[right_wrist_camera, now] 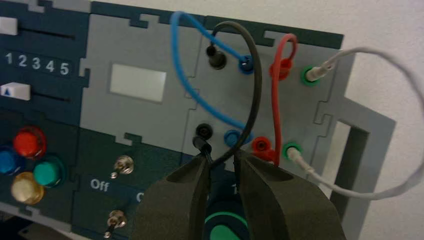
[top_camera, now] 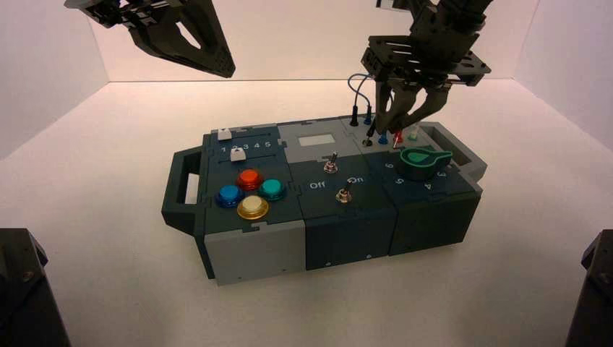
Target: Pull the blue wire.
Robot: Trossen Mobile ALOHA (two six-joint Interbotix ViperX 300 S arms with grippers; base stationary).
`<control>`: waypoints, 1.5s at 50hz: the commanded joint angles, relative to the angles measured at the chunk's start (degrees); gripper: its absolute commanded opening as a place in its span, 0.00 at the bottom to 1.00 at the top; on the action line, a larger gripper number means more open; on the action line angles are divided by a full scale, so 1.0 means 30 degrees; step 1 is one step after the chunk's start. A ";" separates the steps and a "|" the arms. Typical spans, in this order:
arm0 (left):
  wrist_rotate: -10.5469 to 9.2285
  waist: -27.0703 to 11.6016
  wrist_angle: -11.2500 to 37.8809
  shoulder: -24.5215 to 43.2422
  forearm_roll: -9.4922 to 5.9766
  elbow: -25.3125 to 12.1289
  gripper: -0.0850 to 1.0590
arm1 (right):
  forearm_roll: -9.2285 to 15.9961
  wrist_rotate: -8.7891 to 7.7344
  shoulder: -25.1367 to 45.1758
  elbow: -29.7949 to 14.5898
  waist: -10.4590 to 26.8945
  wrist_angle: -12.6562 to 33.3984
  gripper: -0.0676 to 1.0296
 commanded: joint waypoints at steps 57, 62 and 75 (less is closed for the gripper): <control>0.0059 -0.0059 -0.0059 0.0000 0.0234 -0.1055 0.05 | -0.0176 0.0029 0.1436 -0.1201 -0.0527 -0.0410 0.04; 0.0059 -0.0088 -0.0059 0.0000 0.0264 -0.1084 0.05 | -0.0176 0.0000 0.1143 -0.1201 -0.0527 -0.0293 0.04; 0.0059 -0.0088 -0.0059 0.0000 0.0264 -0.1084 0.05 | -0.0117 0.0088 -0.0586 -0.0996 -0.0527 -0.0029 0.04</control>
